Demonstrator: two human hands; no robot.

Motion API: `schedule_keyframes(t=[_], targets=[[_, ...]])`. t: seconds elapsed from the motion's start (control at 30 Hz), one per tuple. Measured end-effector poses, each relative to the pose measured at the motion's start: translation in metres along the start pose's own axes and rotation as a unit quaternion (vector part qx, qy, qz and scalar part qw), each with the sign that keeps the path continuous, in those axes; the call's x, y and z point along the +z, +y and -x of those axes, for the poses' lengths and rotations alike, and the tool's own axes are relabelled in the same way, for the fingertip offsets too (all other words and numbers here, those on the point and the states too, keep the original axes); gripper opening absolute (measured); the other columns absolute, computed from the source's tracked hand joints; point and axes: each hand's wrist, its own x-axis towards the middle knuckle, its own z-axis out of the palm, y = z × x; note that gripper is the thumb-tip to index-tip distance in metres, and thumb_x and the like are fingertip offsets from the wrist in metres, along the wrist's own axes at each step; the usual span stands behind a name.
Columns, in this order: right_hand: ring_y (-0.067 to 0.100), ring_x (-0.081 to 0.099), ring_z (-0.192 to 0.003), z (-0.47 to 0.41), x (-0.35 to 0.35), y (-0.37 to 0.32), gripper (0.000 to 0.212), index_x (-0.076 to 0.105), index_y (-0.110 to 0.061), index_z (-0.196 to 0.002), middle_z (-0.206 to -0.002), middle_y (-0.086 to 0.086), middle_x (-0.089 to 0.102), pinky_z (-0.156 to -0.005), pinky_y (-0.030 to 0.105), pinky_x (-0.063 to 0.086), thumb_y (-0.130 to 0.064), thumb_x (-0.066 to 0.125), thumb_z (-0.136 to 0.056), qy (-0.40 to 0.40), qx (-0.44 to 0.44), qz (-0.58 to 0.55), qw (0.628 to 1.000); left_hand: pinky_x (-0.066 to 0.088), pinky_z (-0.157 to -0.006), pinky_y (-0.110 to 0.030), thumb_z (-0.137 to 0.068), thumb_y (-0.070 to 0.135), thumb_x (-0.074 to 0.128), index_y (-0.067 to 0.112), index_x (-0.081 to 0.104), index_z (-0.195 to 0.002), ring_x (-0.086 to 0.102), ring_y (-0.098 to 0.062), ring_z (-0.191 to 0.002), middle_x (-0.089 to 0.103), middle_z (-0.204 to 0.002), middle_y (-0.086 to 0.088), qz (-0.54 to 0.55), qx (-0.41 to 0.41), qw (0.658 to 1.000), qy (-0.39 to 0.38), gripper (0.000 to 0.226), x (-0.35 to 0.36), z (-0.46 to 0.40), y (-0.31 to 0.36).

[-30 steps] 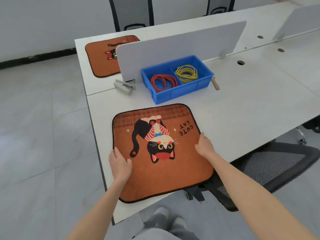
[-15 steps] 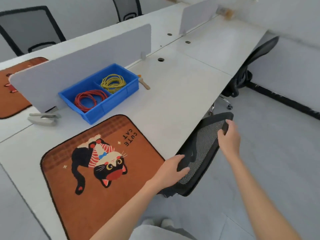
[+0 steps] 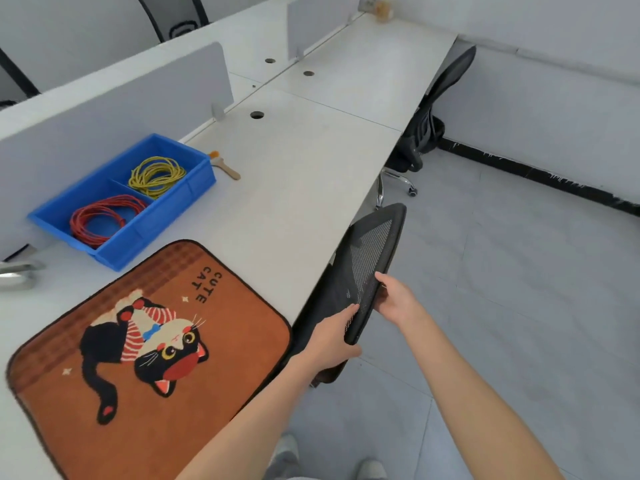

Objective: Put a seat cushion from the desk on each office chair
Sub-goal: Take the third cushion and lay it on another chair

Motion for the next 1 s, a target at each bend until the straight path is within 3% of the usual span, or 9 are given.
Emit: schedule_keyframes(t=[0.07,0.17,0.43,0.73,0.9,1.0], targets=[[0.020,0.054,-0.065,0.000,-0.007,-0.004,0.021,0.054,-0.004,-0.075,-0.073,0.010,0.056,-0.054,0.032,0.051,-0.007,0.045,-0.094,0.000,-0.014,0.005,1.000,0.042,-0.102,-0.031,-0.074,0.015,0.063,0.019,0.026,-0.144,0.051,-0.021,-0.123,0.046,-0.143,-0.001,-0.006,-0.004,1.000,0.001,0.080,0.006,-0.003,0.007],[0.019,0.053,-0.062,0.003,-0.021,-0.011,0.024,0.052,-0.004,-0.072,-0.069,0.009,0.054,-0.044,0.026,0.051,-0.005,0.044,-0.095,-0.005,-0.022,0.019,1.000,0.048,-0.095,-0.034,-0.073,0.015,0.064,0.020,0.028,-0.142,0.058,-0.024,-0.110,0.054,-0.132,-0.002,-0.006,-0.012,1.000,0.002,0.078,0.019,-0.004,0.019],[0.020,0.053,-0.062,0.007,-0.085,-0.020,0.024,0.053,-0.004,-0.072,-0.061,0.008,0.058,-0.058,0.035,0.047,-0.007,0.044,-0.095,-0.032,-0.024,0.034,0.999,0.050,-0.089,-0.033,-0.071,0.016,0.064,0.027,0.033,-0.137,0.060,-0.020,-0.098,0.059,-0.117,0.000,0.013,-0.026,0.999,0.021,0.074,0.075,-0.006,0.050],[0.022,0.053,-0.065,0.012,-0.149,-0.031,0.022,0.052,-0.003,-0.075,-0.070,0.012,0.053,-0.065,0.039,0.048,-0.007,0.043,-0.095,-0.022,-0.035,0.003,0.999,0.047,-0.083,-0.029,-0.074,0.014,0.063,0.023,0.031,-0.140,0.056,-0.023,-0.100,0.055,-0.127,-0.005,-0.009,-0.003,1.000,0.006,0.075,0.118,-0.014,0.086],[0.018,0.054,-0.050,0.013,-0.192,-0.048,0.028,0.051,-0.004,-0.071,-0.048,0.006,0.054,-0.064,0.037,0.046,-0.009,0.041,-0.097,-0.001,-0.038,-0.010,0.999,0.044,-0.084,-0.030,-0.076,0.012,0.062,0.019,0.026,-0.143,0.055,-0.031,-0.110,0.048,-0.137,-0.012,-0.023,0.024,0.999,-0.015,0.077,0.148,-0.026,0.117],[0.020,0.049,-0.065,0.013,-0.218,-0.061,0.029,0.049,-0.004,-0.071,-0.065,0.009,0.051,-0.063,0.039,0.044,-0.011,0.039,-0.098,0.017,-0.038,-0.010,0.999,0.043,-0.094,-0.034,-0.077,0.010,0.062,0.016,0.024,-0.144,0.050,-0.032,-0.119,0.042,-0.142,-0.013,-0.005,0.042,0.999,-0.030,0.077,0.168,-0.037,0.138]])
